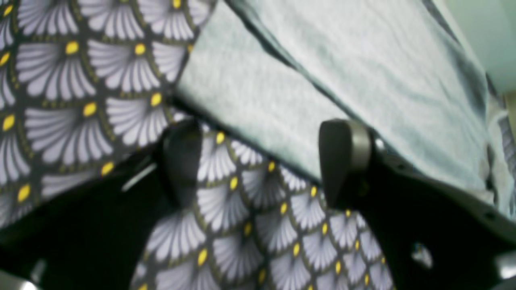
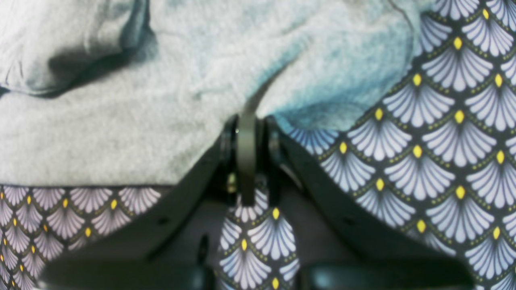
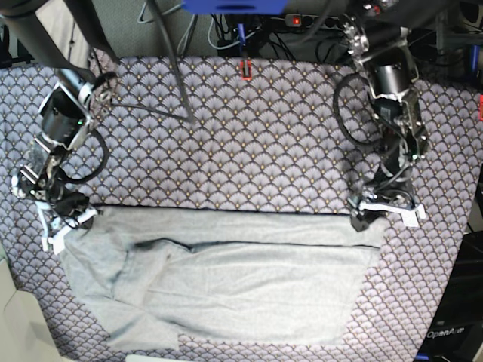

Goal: Fold the T-shirt properly
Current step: 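Grasp the folded edge with both grippers, then drag the folded edge back toward the robot with both grippers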

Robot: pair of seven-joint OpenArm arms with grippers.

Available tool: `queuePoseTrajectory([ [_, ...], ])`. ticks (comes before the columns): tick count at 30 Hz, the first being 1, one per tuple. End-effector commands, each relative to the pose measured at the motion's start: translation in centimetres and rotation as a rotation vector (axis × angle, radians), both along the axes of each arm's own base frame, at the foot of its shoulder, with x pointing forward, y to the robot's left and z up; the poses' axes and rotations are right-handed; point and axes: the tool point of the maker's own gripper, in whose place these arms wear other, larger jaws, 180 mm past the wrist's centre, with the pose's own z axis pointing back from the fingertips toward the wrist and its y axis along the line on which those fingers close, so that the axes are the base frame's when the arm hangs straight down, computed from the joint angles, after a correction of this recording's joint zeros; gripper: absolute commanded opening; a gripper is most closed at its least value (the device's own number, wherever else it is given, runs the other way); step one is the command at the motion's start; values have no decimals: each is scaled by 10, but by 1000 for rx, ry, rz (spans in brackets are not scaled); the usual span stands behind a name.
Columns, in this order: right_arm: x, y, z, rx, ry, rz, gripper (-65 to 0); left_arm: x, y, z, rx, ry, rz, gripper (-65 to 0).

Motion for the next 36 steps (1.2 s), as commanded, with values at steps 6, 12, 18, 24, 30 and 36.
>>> queuePoseTrajectory([
  [6, 13, -9, 21, -17, -60, -5, -635, 22, 3, 13, -21, -49, 21, -200],
  [12, 10, -12, 19, -22, -52, -8, -635, 19, 18, -1, -95, -22, 105, -201],
  [18, 9, -15, 18, -26, -54, -11, -635, 17, 19, -3, -106, -18, 115, -315],
  [24, 9, -15, 18, -26, -54, -11, -635, 17, 19, -4, -107, -13, 113, -644],
  [30, 3, -16, 12, -28, -41, -12, -635, 16, 17, -2, -146, -25, 120, -650],
  [36, 3, -15, 11, -26, -37, -11, -637, 11, 18, 17, -232, -70, 115, -650],
])
